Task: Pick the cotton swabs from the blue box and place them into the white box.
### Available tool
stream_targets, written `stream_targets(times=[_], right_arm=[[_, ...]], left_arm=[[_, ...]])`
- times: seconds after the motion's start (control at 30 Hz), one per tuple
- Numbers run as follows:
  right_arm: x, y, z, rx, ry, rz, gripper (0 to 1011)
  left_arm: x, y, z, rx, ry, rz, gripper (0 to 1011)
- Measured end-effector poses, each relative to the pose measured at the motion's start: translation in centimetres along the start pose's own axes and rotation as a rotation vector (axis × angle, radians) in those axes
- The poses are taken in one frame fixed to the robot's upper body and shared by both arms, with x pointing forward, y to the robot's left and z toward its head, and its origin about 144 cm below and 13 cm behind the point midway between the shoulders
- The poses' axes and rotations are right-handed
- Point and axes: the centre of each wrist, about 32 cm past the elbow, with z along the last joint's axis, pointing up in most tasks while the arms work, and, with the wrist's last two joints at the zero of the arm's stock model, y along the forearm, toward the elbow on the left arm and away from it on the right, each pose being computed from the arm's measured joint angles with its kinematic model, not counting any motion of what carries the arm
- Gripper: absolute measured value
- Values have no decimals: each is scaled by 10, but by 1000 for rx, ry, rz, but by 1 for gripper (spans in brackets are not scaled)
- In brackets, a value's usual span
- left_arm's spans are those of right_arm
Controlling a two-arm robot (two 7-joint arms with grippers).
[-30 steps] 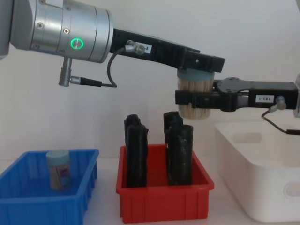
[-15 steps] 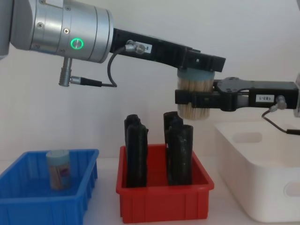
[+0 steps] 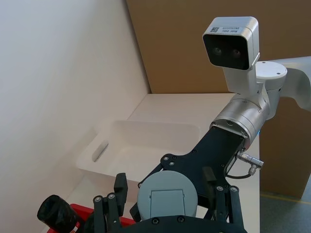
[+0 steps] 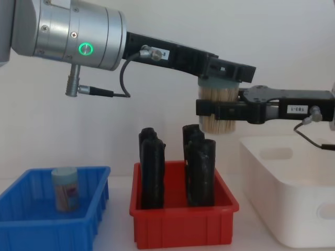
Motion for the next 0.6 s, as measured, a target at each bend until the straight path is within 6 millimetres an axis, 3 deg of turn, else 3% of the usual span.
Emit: stream_targets(times=[0.1, 0.6], right_arm=[[0, 0, 0, 0, 0, 1, 668], [-2, -6, -1, -12, 4, -28, 665]], left_arm=[[0, 0, 0, 0, 0, 0, 1003], [0, 0, 0, -1, 0, 0, 1004]])
